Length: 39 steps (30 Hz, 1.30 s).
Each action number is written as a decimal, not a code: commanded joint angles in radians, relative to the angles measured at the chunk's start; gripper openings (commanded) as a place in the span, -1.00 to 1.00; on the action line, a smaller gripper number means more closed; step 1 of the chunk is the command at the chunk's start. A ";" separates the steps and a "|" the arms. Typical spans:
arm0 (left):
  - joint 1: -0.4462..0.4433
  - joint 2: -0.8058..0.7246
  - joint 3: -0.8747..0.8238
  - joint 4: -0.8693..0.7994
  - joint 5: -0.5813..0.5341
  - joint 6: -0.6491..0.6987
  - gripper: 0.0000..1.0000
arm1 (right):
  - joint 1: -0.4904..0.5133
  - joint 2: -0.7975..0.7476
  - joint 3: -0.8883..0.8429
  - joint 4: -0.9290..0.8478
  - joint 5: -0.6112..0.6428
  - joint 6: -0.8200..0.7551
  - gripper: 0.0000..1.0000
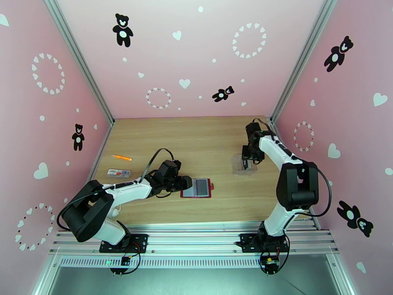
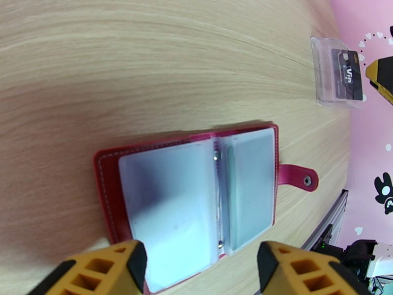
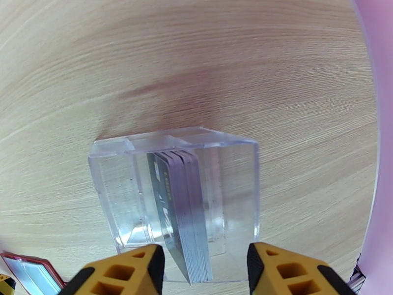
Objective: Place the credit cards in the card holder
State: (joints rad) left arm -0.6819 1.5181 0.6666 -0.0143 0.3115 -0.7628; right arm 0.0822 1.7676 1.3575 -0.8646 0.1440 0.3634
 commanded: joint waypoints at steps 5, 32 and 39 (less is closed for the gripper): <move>0.007 0.025 0.014 0.017 0.030 0.008 0.29 | 0.001 0.057 0.002 -0.032 -0.001 0.003 -0.01; 0.008 0.051 0.012 0.030 0.032 0.006 0.29 | -0.011 -0.007 -0.033 -0.031 0.083 0.027 -0.18; 0.008 0.054 0.014 0.028 0.031 0.006 0.28 | -0.035 -0.016 -0.053 -0.025 0.070 0.028 -0.39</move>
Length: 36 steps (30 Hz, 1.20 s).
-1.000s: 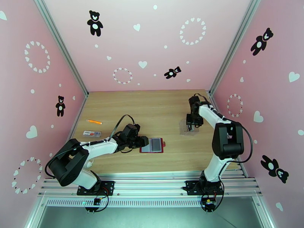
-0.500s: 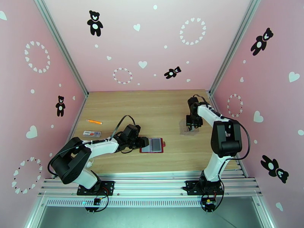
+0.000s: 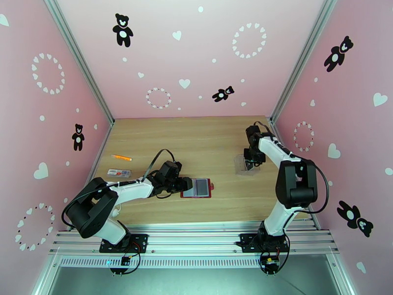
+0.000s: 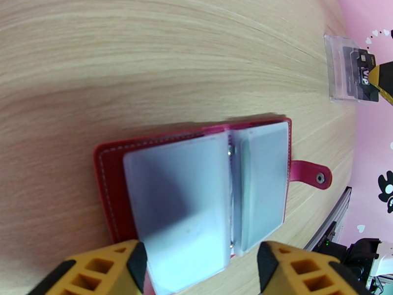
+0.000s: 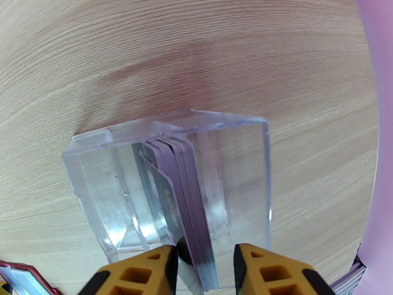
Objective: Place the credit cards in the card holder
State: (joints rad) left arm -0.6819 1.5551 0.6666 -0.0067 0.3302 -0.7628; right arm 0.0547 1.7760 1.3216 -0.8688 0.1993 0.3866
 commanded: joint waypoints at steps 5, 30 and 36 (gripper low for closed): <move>0.007 0.017 0.012 0.020 0.011 0.006 0.28 | -0.008 -0.022 -0.019 -0.020 -0.001 0.001 -0.56; 0.007 0.011 0.016 0.012 0.013 0.010 0.28 | -0.006 -0.056 0.010 -0.052 -0.007 0.006 -0.88; 0.007 -0.007 0.022 -0.004 0.007 0.014 0.28 | -0.006 -0.077 0.017 -0.065 -0.041 0.011 -1.00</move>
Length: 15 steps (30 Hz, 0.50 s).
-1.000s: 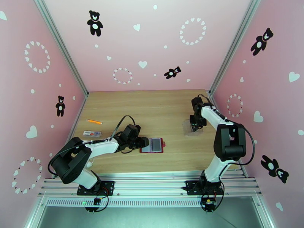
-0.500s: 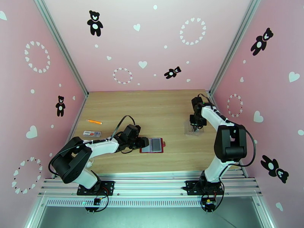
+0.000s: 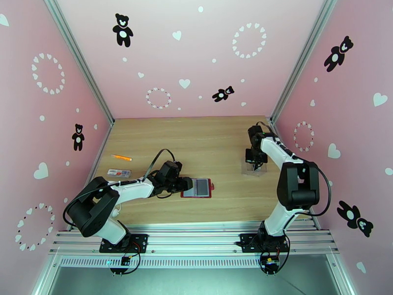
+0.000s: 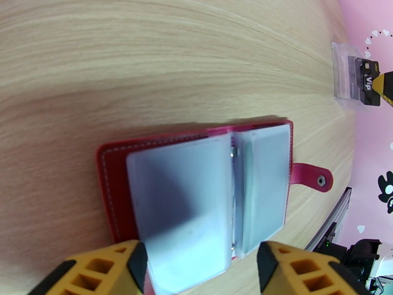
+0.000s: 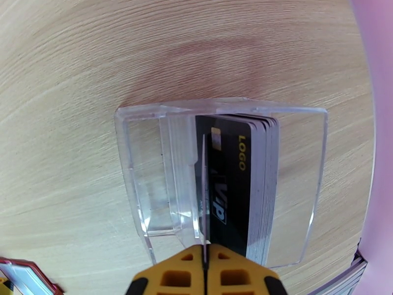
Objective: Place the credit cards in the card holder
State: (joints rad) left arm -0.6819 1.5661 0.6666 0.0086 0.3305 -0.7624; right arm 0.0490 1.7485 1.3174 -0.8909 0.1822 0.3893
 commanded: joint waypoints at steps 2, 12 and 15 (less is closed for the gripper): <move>0.007 -0.033 0.021 -0.025 0.007 0.012 0.29 | -0.001 -0.070 0.020 -0.047 -0.041 0.009 -1.00; 0.007 -0.134 -0.002 -0.068 -0.027 0.009 0.28 | 0.122 -0.361 -0.142 0.080 -0.371 0.100 -1.00; 0.007 -0.165 -0.013 -0.072 -0.042 0.008 0.27 | 0.222 -0.447 -0.262 0.234 -0.488 0.200 -1.00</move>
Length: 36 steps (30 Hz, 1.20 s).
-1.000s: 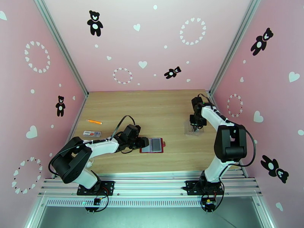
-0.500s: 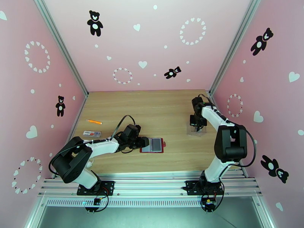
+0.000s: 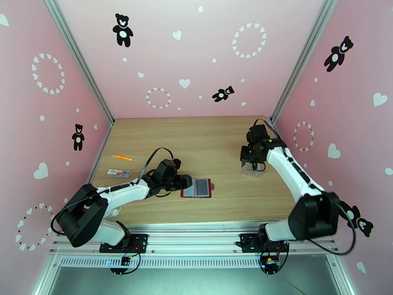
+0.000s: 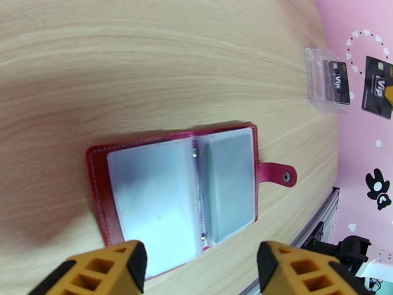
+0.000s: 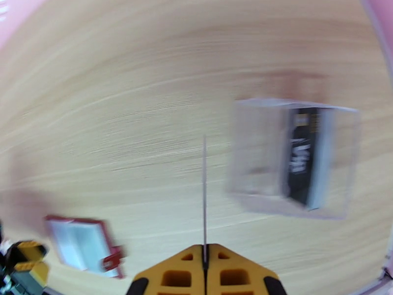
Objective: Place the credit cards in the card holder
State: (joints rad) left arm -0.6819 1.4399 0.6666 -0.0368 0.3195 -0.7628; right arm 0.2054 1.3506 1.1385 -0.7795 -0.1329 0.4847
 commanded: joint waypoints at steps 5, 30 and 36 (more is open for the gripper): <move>0.009 -0.019 -0.025 0.009 0.001 -0.020 0.10 | 0.269 -0.035 -0.195 0.324 -0.224 0.252 -1.00; 0.008 0.112 -0.082 0.136 0.013 -0.065 -0.07 | 0.489 0.143 -0.365 0.633 -0.154 0.423 -1.00; 0.007 0.117 -0.092 0.139 0.003 -0.064 -0.08 | 0.490 0.147 -0.368 0.638 -0.148 0.427 -1.00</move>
State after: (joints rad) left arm -0.6819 1.5471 0.5915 0.0952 0.3111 -0.8173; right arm 0.6884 1.4853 0.7849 -0.1596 -0.3008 0.9054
